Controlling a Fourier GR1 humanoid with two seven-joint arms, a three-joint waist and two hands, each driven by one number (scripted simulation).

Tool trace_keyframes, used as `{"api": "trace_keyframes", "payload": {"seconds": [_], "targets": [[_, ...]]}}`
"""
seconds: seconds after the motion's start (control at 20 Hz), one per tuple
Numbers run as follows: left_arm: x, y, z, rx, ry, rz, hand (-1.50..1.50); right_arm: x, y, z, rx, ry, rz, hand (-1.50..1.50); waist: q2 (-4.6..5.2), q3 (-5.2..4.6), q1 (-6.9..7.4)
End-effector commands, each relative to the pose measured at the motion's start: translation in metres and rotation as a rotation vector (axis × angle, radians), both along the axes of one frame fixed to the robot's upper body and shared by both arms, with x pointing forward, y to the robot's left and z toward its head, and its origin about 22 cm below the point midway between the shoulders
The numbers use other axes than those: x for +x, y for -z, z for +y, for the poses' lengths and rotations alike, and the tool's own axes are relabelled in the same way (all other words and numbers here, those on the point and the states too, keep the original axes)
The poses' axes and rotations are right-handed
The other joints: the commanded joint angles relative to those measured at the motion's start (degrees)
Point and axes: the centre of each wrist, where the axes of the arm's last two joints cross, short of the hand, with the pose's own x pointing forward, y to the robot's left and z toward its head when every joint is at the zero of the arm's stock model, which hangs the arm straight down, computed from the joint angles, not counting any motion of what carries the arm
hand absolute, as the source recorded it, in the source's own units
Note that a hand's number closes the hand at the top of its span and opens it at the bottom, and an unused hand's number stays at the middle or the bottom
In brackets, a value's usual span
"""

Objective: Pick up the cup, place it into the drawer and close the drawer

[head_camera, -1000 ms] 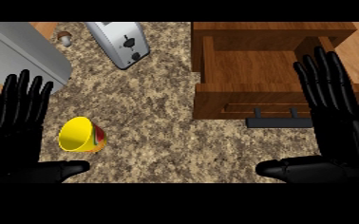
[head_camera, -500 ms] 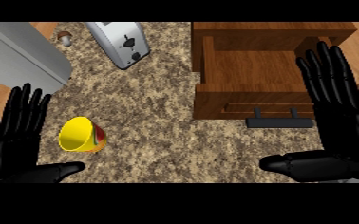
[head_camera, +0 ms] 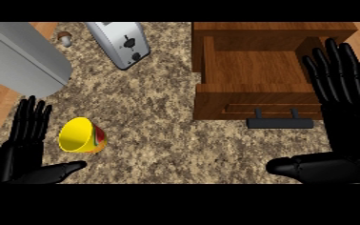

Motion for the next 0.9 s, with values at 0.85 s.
{"api": "trace_keyframes", "payload": {"seconds": [0.85], "targets": [[0.013,0.078,0.037,-0.019,-0.038,0.056,-1.50,-0.007,0.002,-0.003,0.006,-0.013,0.015,-1.50,0.01,0.01,-0.11]]}}
